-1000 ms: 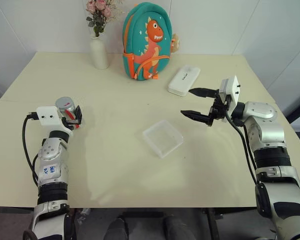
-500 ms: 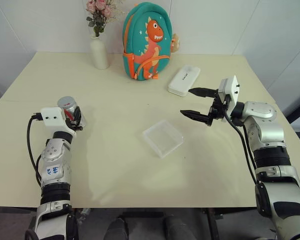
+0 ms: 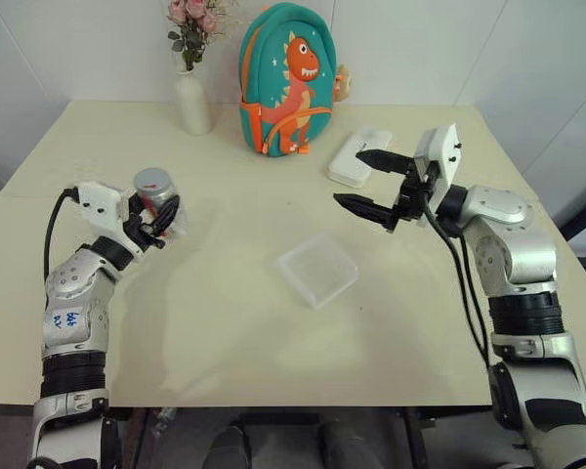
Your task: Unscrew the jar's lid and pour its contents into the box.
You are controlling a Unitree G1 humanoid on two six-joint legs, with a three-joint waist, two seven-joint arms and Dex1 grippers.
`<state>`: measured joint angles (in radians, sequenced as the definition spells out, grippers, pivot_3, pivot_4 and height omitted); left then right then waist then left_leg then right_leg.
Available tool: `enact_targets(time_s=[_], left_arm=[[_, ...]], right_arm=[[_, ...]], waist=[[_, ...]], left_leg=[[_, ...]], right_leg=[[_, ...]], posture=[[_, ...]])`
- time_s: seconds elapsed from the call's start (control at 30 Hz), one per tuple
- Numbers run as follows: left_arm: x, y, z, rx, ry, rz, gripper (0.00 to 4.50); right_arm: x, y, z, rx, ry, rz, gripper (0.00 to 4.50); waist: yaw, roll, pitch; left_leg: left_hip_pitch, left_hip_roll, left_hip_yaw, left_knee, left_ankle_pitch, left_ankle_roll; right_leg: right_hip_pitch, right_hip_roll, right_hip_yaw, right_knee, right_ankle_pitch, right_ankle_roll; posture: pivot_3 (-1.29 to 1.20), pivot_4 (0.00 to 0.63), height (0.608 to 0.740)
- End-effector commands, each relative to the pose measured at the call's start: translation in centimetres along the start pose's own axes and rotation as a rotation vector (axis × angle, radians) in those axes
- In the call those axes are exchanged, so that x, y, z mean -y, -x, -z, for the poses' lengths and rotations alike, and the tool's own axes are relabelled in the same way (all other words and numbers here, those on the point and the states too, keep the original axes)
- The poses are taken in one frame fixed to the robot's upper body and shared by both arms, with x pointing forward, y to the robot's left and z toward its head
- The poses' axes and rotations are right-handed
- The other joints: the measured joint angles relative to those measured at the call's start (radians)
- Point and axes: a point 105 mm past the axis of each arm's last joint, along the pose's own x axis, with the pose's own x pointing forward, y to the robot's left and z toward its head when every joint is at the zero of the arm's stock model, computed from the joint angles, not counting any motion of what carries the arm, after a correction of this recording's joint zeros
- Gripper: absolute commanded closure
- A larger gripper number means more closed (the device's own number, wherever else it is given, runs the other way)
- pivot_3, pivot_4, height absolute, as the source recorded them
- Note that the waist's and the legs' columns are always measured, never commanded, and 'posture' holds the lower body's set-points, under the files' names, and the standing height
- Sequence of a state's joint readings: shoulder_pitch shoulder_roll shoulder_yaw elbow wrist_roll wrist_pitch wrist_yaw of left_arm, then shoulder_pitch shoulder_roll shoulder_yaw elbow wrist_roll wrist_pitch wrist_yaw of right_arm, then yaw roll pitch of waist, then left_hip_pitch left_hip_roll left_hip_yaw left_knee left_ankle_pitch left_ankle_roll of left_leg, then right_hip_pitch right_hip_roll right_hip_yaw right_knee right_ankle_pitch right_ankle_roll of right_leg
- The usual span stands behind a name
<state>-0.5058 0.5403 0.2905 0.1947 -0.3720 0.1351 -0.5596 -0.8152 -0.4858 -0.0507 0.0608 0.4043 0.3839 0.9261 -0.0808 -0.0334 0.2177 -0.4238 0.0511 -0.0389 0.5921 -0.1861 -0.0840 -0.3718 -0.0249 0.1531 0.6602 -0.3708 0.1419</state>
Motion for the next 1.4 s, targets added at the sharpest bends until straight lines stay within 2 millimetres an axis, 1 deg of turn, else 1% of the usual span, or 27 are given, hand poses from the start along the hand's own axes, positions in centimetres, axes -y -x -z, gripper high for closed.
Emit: enact_targets(time_s=[0.03, 0.13, 0.23, 0.37, 0.53, 0.63, 0.7, 0.77, 0.9, 0.97, 1.13, 1.27, 1.4], left_arm=[[2.0, -0.9, -2.3, 0.046, -0.015, 0.176, 2.44], [3.5, -1.5, -2.5, 0.038, 0.003, 0.290, 2.44], [5.1, -2.2, -2.9, 0.045, 0.014, 0.406, 2.44], [7.2, -2.9, -3.3, 0.062, 0.042, 0.553, 2.44], [9.5, -3.4, -3.6, 0.056, 0.085, 0.692, 2.44], [10.7, -3.6, -3.6, 0.052, 0.083, 0.755, 2.44], [11.1, -4.0, -3.7, 0.058, 0.082, 0.773, 2.44], [11.3, -4.2, -3.8, 0.060, 0.080, 0.778, 2.44], [11.5, -4.7, -3.7, 0.063, 0.080, 0.770, 2.44], [11.9, -5.1, -3.7, 0.075, 0.085, 0.782, 2.44], [12.4, -5.4, -3.8, 0.083, 0.091, 0.803, 2.44], [13.1, -5.3, -3.7, 0.083, 0.081, 0.838, 2.44], [13.1, -5.3, -3.7, 0.082, 0.076, 0.839, 2.44]], right_arm=[[-1.3, -0.4, -2.1, 0.056, -0.039, 0.047, 0.00], [-2.2, -0.9, -2.6, 0.078, -0.093, 0.092, 0.00], [-3.0, -1.6, -2.7, 0.072, -0.134, 0.138, 0.00], [-4.7, -2.7, -2.8, 0.067, -0.156, 0.149, 0.00], [-5.0, -3.9, -3.0, 0.076, -0.138, 0.201, 0.00], [-5.9, -4.7, -2.9, 0.076, -0.149, 0.209, 0.00], [-6.7, -5.4, -3.2, 0.086, -0.159, 0.213, 0.00], [-7.0, -5.7, -3.2, 0.087, -0.165, 0.221, 0.00], [-7.4, -6.0, -3.1, 0.083, -0.183, 0.228, 0.00], [-7.8, -6.2, -2.8, 0.067, -0.185, 0.223, 0.00], [-8.0, -6.5, -2.4, 0.044, -0.184, 0.221, 0.00], [-8.4, -7.1, -2.2, 0.029, -0.175, 0.204, 0.00], [-8.3, -7.3, -2.0, 0.018, -0.175, 0.203, 0.00]], waist=[[0.000, 0.000, 0.000], [-0.001, 0.000, 0.000], [-0.001, 0.000, 0.000], [-0.001, 0.000, 0.000], [-0.003, 0.000, 0.000], [-0.003, 0.000, 0.000], [-0.003, 0.000, 0.000], [-0.002, 0.000, 0.000], [-0.002, 0.000, 0.000], [-0.001, 0.000, 0.000], [-0.003, 0.000, 0.000], [-0.003, 0.000, 0.000], [-0.002, 0.000, 0.000]], left_leg=[[0.000, 0.000, 0.000, 0.000, 0.000, 0.000], [-0.001, 0.000, 0.000, 0.000, 0.000, 0.000], [-0.001, 0.000, 0.000, 0.000, 0.000, 0.000], [-0.003, 0.000, 0.000, -0.001, 0.000, 0.000], [-0.003, 0.000, 0.000, -0.001, 0.000, 0.000], [-0.003, 0.000, 0.000, -0.001, 0.000, 0.000], [-0.003, 0.000, 0.000, -0.002, 0.000, 0.000], [-0.003, 0.000, 0.000, -0.002, 0.000, 0.000], [-0.004, 0.000, -0.001, -0.002, 0.000, 0.000], [-0.004, 0.000, -0.001, -0.002, 0.000, 0.000], [-0.004, 0.000, -0.001, -0.002, 0.000, 0.000], [-0.004, 0.000, -0.001, -0.003, 0.000, 0.000], [-0.004, 0.000, -0.001, -0.003, 0.000, 0.000]], right_leg=[[0.000, 0.000, 0.000, 0.000, 0.000, 0.000], [-0.001, 0.000, 0.000, 0.000, 0.000, 0.000], [-0.002, 0.000, 0.000, 0.000, 0.000, 0.000], [-0.003, 0.000, 0.000, 0.000, 0.000, 0.000], [-0.004, 0.000, 0.000, 0.000, 0.000, -0.001], [-0.004, 0.000, 0.000, 0.000, -0.001, -0.001], [-0.004, 0.000, 0.000, 0.000, -0.001, -0.001], [-0.004, 0.000, 0.000, 0.000, -0.001, -0.001], [-0.004, 0.000, 0.000, 0.000, -0.001, -0.001], [-0.005, 0.000, 0.000, 0.000, -0.001, -0.001], [-0.005, 0.000, 0.000, -0.001, -0.001, -0.001], [-0.005, 0.000, -0.001, -0.001, -0.001, -0.002], [-0.005, 0.000, -0.001, -0.001, -0.001, -0.002]], posture=[[0.00, 0.150, 0.740], [0.00, 0.150, 0.740], [0.00, 0.150, 0.740], [0.00, 0.150, 0.740], [0.00, 0.150, 0.740], [0.00, 0.150, 0.740], [0.00, 0.150, 0.740], [0.00, 0.150, 0.740], [0.00, 0.150, 0.740], [0.00, 0.150, 0.740], [0.00, 0.150, 0.740], [0.00, 0.150, 0.740], [0.00, 0.150, 0.740]])
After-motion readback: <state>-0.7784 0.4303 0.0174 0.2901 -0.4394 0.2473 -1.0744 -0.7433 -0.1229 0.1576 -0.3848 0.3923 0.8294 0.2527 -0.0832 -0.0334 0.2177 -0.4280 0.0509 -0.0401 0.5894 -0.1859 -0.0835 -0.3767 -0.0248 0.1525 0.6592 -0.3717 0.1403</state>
